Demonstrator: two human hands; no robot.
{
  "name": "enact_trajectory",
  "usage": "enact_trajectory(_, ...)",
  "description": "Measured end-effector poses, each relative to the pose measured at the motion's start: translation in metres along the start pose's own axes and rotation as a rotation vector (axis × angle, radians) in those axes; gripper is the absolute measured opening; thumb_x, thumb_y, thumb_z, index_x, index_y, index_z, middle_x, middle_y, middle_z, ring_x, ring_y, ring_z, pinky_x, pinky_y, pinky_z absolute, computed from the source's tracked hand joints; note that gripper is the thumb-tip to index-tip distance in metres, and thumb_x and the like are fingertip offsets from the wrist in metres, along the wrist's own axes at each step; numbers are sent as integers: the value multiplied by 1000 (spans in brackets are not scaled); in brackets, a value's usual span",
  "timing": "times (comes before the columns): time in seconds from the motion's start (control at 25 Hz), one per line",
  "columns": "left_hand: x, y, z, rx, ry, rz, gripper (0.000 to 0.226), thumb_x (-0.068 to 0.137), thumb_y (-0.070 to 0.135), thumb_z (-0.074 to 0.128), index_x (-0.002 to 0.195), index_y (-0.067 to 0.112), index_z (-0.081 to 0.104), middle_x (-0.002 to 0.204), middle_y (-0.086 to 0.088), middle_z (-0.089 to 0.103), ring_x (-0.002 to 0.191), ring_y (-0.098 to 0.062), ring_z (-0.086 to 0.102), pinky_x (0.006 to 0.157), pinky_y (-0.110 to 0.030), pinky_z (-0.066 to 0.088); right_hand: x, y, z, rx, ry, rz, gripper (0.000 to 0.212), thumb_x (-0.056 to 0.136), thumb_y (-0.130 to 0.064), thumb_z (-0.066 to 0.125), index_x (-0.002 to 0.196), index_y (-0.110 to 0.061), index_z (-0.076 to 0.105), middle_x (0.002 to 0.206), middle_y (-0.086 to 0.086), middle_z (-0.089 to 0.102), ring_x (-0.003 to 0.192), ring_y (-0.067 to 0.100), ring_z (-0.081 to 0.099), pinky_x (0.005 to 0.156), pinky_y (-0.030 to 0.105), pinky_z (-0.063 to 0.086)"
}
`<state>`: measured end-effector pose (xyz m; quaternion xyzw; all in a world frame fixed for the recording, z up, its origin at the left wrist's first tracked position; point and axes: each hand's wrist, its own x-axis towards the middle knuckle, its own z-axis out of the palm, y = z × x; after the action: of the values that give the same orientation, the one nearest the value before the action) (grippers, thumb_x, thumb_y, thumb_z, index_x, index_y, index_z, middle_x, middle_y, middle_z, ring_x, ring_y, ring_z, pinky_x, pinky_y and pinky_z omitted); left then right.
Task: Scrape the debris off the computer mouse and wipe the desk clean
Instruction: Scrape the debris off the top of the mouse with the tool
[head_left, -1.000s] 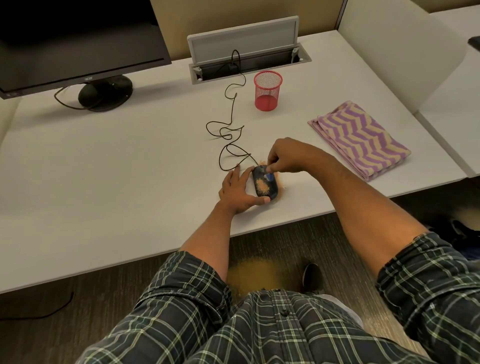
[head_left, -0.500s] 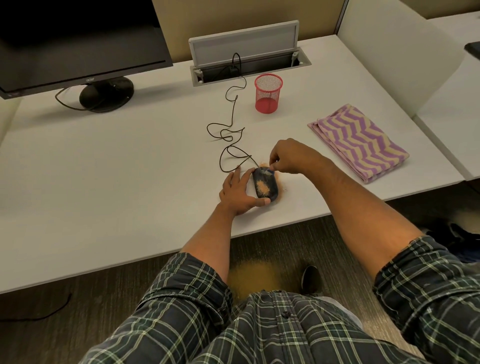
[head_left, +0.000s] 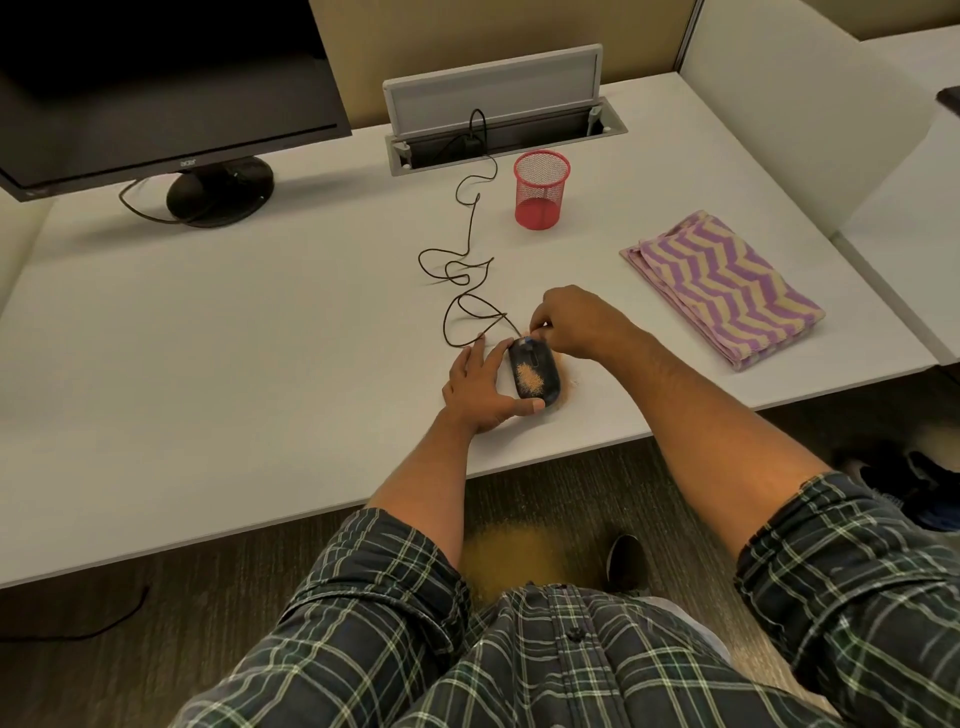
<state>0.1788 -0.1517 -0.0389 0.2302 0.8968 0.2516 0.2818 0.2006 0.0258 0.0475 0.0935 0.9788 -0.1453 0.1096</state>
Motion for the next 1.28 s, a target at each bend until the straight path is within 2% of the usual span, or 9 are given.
enact_trajectory(0.28,-1,1,-1,-4,-9,-3,110,73,67,76,157,48,7,168,8,-12,153,-20,-13,120,-55,7,-3,4,0,9,-17,-53,25,96,-27,64,116,-16,74,108,4,62,92,17,51,76,29,41)
enact_trajectory(0.48,0,1,-1,2,-7,-1,111,73,67,76,157,47,7,168,8,-12,153,-20,-13,120,-54,7,-6,3,-6,71,89,-6,20,93,-22,65,106,-13,77,104,3,70,87,18,59,75,30,48)
enact_trajectory(0.64,0,-1,0,-8,-1,2,111,71,67,76,157,48,7,167,9,-12,153,-20,-13,120,-54,7,-17,10,-11,118,-52,14,14,86,-16,69,94,-10,79,87,4,74,69,14,63,61,25,51)
enact_trajectory(0.72,0,-1,0,-19,-6,5,111,71,67,77,156,49,7,167,9,-13,153,-19,-14,120,-54,6,-21,15,-13,105,-45,54,12,84,-13,69,89,-10,79,83,5,74,66,13,64,60,26,53)
enact_trajectory(0.84,0,0,0,-16,-3,5,111,71,67,77,156,49,7,167,9,-12,153,-19,-14,120,-54,6,-24,17,-14,189,25,38,13,85,-16,69,91,-12,80,85,1,75,68,11,64,57,22,48)
enact_trajectory(0.96,0,-1,0,-15,-5,4,112,71,67,77,157,48,7,167,9,-13,153,-20,-14,120,-54,7,-27,16,-10,164,-48,63,13,84,-14,69,91,-11,79,84,3,74,67,12,63,55,21,45)
enact_trajectory(1.12,1,-1,0,-12,-13,2,112,71,68,76,156,49,6,167,9,-13,153,-20,-14,120,-55,6,-28,12,-9,229,39,78,13,86,-15,69,93,-11,79,84,2,73,66,10,61,54,20,41)
enact_trajectory(1.28,1,-2,1,-20,-7,7,112,70,68,77,156,50,7,167,9,-13,153,-20,-13,120,-54,6,-32,17,-10,125,-108,124,16,83,-11,71,96,-6,79,87,7,73,72,17,66,59,23,48)
